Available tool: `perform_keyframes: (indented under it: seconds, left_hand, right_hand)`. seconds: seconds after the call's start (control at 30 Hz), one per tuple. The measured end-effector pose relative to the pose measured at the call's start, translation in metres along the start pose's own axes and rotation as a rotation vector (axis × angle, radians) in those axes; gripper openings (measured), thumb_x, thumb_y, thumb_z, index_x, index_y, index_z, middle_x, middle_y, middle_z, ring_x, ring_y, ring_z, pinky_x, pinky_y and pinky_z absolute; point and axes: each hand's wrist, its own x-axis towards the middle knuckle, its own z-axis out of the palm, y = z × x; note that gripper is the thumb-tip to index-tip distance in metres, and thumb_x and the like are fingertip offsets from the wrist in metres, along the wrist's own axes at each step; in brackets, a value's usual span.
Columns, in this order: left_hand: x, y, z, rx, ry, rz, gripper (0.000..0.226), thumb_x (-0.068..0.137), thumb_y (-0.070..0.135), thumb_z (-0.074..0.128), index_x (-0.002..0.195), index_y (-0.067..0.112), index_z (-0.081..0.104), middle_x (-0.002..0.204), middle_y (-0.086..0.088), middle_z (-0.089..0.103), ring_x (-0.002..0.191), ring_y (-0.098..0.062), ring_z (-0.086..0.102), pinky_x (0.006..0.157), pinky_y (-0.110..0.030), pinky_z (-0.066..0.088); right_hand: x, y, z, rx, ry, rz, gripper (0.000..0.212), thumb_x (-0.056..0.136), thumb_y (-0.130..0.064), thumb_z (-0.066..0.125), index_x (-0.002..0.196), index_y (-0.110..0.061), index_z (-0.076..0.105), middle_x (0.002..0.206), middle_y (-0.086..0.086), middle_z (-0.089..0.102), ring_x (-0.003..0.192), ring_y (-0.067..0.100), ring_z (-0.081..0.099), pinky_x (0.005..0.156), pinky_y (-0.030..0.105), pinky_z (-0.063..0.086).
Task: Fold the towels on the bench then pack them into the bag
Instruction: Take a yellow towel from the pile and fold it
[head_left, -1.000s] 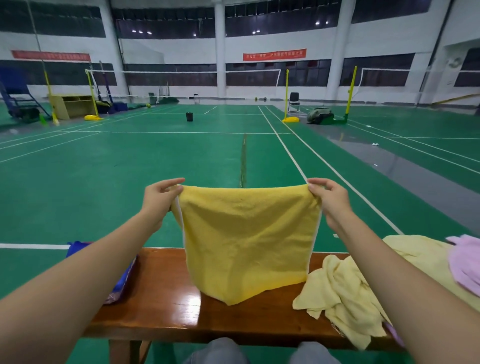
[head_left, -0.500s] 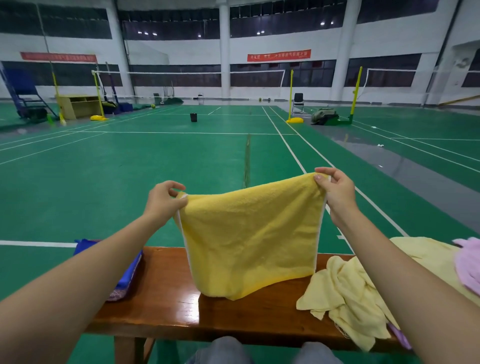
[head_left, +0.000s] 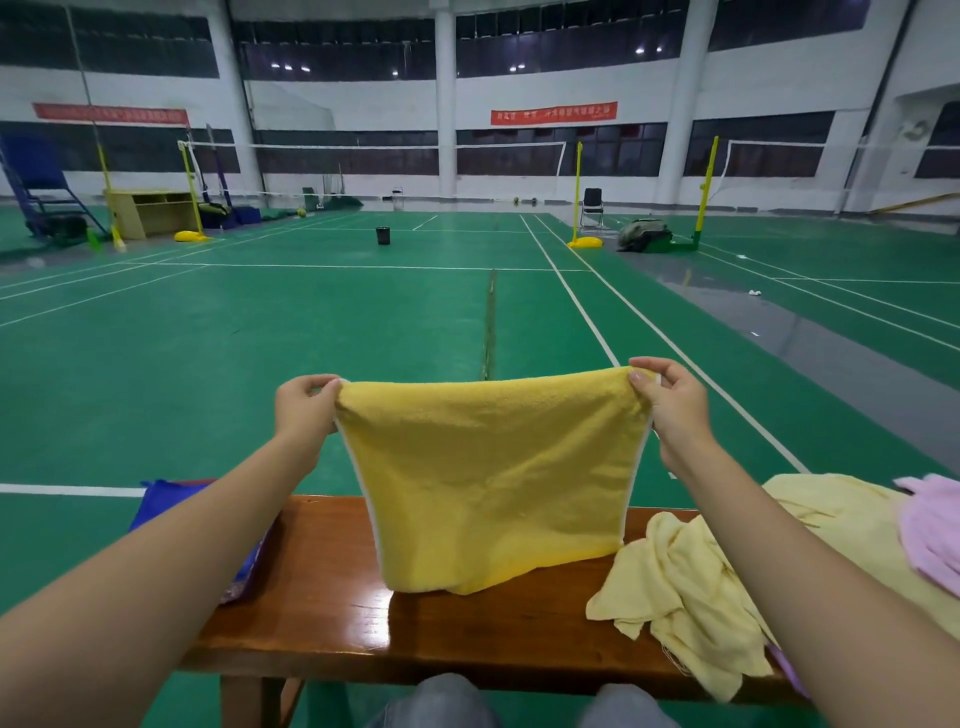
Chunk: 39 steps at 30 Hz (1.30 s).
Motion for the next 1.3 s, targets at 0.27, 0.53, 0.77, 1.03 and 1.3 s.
perform_keyframes:
  seconds: [0.27,0.53,0.77,1.03,1.3]
  left_hand:
    - [-0.005,0.014,-0.005,-0.221,-0.199,-0.043,0.031,0.090,-0.004,0.054,0.118,0.009,0.061,0.100,-0.006,0.059,0.081,-0.013,0.056,0.069,-0.028,0.052]
    - [0.010,0.038,-0.015,-0.026,-0.186,0.171,0.048,0.076,-0.006,0.070,0.121,0.007,0.061,0.112,-0.014,0.060,0.094,-0.021,0.057,0.081,-0.032,0.049]
    - [0.008,0.051,-0.011,0.131,0.015,0.364,0.028,0.076,0.000,0.073,0.104,-0.003,0.069,0.089,-0.010,0.065,0.068,-0.005,0.056,0.080,-0.030,0.051]
    - [0.008,0.048,-0.009,-0.078,-0.045,0.215,0.036,0.076,0.001,0.073,0.111,0.000,0.065,0.082,-0.002,0.063,0.081,-0.015,0.060,0.084,-0.026,0.053]
    - [0.018,0.043,-0.008,0.170,0.034,0.352,0.040,0.073,-0.001,0.075,0.111,-0.003,0.066,0.093,-0.012,0.065,0.073,-0.014,0.057,0.066,-0.008,0.048]
  right_hand:
    - [0.002,0.001,-0.007,0.040,-0.063,0.013,0.018,0.089,-0.007,0.061,0.095,-0.024,0.062,0.108,0.013,0.063,0.100,0.025,0.059,0.087,0.039,0.053]
    - [0.007,-0.011,-0.009,-0.039,-0.066,-0.041,0.018,0.087,-0.002,0.061,0.100,-0.015,0.063,0.099,0.006,0.064,0.099,0.023,0.060,0.092,0.039,0.050]
    - [0.006,-0.020,0.001,-0.144,-0.002,-0.174,0.012,0.088,-0.004,0.061,0.096,-0.012,0.064,0.088,0.000,0.064,0.088,0.015,0.060,0.087,0.033,0.050]
    - [0.011,-0.016,0.006,-0.121,0.019,-0.156,0.016,0.088,-0.002,0.060,0.092,-0.018,0.061,0.088,-0.001,0.063,0.092,0.016,0.059,0.088,0.032,0.049]
    - [0.015,-0.017,0.007,-0.270,0.043,-0.283,0.012,0.087,-0.003,0.061,0.097,-0.008,0.066,0.085,0.005,0.064,0.080,0.013,0.056,0.067,0.013,0.042]
